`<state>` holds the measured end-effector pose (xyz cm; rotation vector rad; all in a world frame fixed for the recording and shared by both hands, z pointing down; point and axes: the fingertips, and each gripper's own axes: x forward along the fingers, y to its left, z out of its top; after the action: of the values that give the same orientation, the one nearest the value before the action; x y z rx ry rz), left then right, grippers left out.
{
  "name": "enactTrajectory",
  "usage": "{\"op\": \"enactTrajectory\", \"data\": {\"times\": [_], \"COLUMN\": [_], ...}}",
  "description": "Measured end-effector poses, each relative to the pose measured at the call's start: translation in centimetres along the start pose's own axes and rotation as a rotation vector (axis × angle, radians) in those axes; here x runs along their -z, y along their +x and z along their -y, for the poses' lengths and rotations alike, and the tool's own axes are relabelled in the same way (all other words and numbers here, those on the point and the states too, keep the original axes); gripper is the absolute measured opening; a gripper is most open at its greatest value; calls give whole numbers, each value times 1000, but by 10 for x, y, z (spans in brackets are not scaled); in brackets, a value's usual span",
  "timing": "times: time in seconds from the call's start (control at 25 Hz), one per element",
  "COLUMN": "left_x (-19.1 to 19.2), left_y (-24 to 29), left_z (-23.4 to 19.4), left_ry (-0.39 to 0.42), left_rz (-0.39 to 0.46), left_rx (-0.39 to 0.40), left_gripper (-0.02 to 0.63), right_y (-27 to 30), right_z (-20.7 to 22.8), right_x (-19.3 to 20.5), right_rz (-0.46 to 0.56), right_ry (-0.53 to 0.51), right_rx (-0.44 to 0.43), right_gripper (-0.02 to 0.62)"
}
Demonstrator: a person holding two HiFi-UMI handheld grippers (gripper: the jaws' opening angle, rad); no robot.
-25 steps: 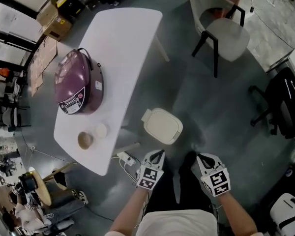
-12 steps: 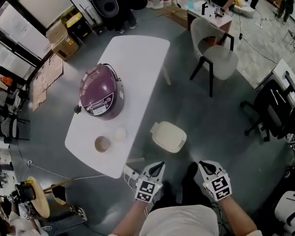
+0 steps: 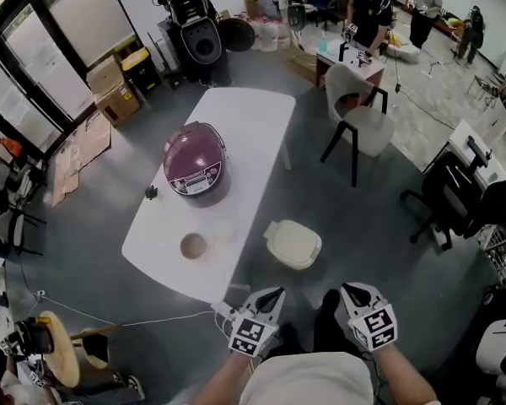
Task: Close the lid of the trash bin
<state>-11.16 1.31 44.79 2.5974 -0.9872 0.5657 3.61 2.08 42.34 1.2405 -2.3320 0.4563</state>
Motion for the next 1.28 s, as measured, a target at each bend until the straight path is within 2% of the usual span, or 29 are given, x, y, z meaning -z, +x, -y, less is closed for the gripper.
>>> {"op": "enactTrajectory", "data": {"times": [0.24, 0.44, 0.76, 1.04, 1.28], "left_x": [0, -14, -55, -71, -77], "left_y": [-37, -56, -72, -76, -78], "left_z": [21, 39, 63, 75, 80], "left_ry": [-12, -1, -24, -37, -38], "left_rz": [-2, 12, 128, 163, 172], "left_rx": [32, 46, 1, -50, -69], "left_gripper": [14, 14, 14, 14, 14], "right_y": [-42, -71, -105, -122, -127], "right_z": [-26, -33, -22, -1, 3], "right_x": [-17, -27, -37, -50, -56], "right_rz": [61, 96, 138, 172, 190], "right_ry": [5, -13, -29, -78, -77], "right_rx": [48, 60, 18, -10, -21], "right_gripper": [12, 12, 12, 12, 12]}}
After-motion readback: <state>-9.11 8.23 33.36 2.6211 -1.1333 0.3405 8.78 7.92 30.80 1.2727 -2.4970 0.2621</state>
